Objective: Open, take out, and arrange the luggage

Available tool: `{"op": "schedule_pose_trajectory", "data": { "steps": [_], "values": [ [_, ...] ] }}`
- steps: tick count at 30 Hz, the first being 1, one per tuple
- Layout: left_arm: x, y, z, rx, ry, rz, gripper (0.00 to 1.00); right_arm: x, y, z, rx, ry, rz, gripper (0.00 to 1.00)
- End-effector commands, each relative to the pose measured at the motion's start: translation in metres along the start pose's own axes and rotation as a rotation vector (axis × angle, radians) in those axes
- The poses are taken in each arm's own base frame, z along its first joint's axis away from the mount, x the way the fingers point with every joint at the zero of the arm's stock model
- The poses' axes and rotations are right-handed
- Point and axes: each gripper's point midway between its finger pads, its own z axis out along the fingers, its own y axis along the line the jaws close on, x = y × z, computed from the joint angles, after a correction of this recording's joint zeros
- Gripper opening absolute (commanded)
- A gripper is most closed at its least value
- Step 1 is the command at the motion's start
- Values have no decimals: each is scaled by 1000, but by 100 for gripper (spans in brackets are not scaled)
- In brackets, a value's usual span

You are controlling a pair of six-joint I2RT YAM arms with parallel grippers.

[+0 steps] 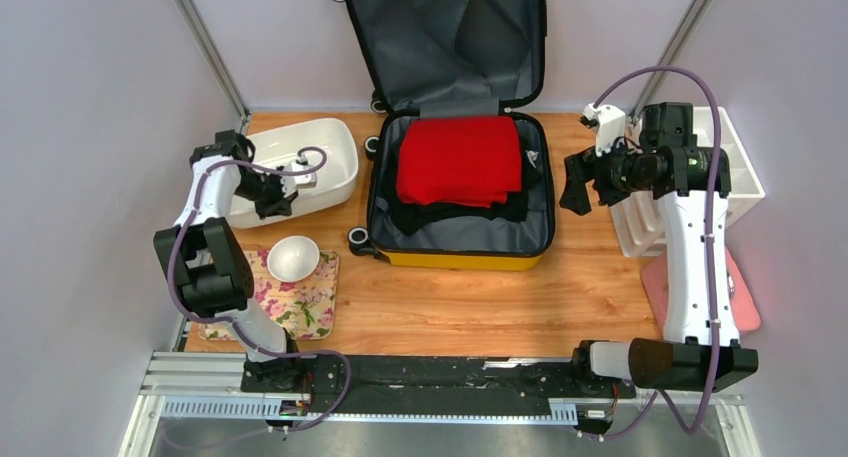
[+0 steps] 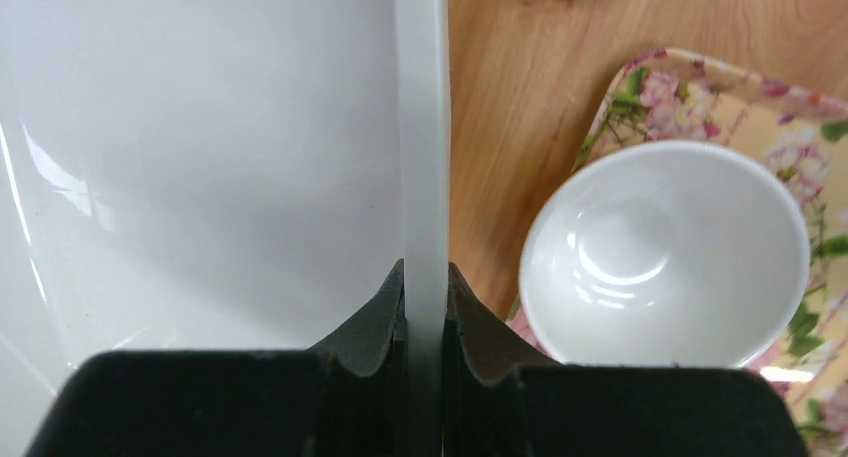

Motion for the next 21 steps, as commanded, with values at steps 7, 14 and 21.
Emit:
{"op": "schedule_pose_trajectory", "data": {
  "steps": [7, 14, 21],
  "values": [
    [-35, 0, -6, 55, -229, 604, 0, -14, 10, 18, -46, -7, 49, 85],
    [-18, -4, 7, 95, -186, 555, 18, -31, 21, 27, -56, 2, 2, 85],
    [-7, 3, 19, 26, -161, 491, 54, -41, 23, 37, -66, 15, -16, 85]
  ]
}}
